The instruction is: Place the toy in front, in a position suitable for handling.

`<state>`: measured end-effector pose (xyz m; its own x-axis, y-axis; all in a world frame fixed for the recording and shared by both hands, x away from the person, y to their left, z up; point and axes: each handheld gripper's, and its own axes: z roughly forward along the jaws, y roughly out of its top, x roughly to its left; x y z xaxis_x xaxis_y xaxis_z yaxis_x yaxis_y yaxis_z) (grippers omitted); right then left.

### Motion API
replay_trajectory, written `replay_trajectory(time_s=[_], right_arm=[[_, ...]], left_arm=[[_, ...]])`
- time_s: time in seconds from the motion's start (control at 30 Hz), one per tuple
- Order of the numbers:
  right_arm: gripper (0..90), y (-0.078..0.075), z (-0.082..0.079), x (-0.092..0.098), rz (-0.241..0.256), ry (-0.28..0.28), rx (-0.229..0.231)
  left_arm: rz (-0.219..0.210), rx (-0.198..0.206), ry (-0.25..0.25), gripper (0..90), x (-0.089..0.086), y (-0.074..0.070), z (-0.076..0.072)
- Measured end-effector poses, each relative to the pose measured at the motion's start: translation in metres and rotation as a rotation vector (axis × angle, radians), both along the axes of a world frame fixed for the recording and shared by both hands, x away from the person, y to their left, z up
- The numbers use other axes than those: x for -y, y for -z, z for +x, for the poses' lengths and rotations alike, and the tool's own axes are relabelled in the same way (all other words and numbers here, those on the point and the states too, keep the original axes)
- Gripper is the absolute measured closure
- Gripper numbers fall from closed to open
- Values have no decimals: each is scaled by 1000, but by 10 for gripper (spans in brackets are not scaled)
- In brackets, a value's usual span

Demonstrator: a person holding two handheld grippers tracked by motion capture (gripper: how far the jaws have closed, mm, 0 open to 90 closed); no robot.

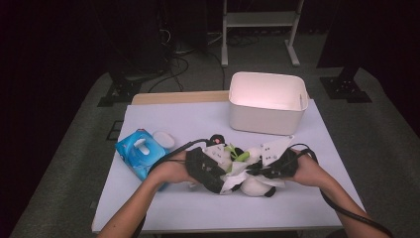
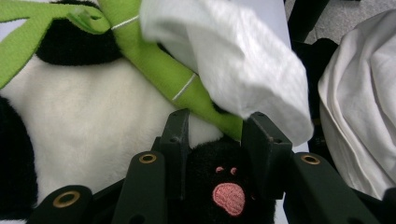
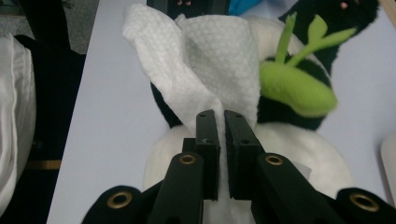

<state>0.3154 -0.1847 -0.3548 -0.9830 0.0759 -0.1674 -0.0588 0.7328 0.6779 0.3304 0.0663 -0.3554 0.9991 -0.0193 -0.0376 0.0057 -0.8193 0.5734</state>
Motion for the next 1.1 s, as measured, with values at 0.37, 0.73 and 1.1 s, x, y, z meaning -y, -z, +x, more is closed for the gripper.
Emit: replay_trajectory(time_s=[0.37, 0.73, 1.1], right_arm=[[844, 16, 1, 35, -6, 80, -58], [848, 31, 7, 55, 36, 122, -105], [847, 27, 1, 55, 11, 118, -97]], left_arm=[[-1, 41, -23, 607, 1, -13, 11], [-36, 73, -74, 606, -7, -32, 25], [-14, 43, -70, 606, -8, -21, 24]])
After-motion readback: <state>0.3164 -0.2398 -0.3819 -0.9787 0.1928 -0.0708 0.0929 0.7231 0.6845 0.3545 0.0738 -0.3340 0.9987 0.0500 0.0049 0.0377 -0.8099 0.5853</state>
